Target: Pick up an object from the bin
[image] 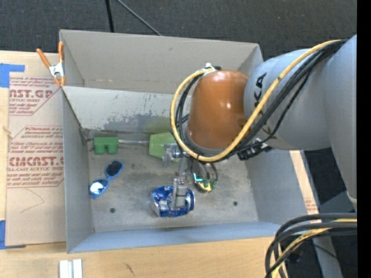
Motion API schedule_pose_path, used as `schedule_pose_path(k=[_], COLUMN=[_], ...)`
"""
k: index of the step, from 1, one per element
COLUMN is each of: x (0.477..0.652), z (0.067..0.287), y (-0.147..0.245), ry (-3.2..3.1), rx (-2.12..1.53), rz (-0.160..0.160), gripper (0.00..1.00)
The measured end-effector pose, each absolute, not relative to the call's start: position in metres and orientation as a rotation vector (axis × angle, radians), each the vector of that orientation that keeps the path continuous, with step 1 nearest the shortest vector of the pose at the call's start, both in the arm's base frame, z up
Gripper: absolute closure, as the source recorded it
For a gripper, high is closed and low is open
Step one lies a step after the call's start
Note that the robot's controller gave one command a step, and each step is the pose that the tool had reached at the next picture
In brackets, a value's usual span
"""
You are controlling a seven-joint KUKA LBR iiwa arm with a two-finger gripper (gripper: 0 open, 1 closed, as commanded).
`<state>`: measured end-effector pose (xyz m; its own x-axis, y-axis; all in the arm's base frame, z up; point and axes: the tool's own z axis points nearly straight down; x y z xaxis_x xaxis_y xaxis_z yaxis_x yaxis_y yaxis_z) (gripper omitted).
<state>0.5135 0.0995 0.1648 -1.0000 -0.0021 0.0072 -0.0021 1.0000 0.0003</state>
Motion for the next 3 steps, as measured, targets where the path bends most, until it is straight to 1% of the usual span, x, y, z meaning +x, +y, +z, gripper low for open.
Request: schedule_pose_path(k=[1, 2, 3], x=[0.494, 0.496, 0.530], z=[0.069, 0.073, 0.226], y=[0.074, 0.075, 0.107], ry=[-3.133, -3.140, -3.152], rx=[-0.029, -0.027, -0.051], rz=[0.001, -0.002, -0.006], gripper=[0.00, 1.00, 1.00])
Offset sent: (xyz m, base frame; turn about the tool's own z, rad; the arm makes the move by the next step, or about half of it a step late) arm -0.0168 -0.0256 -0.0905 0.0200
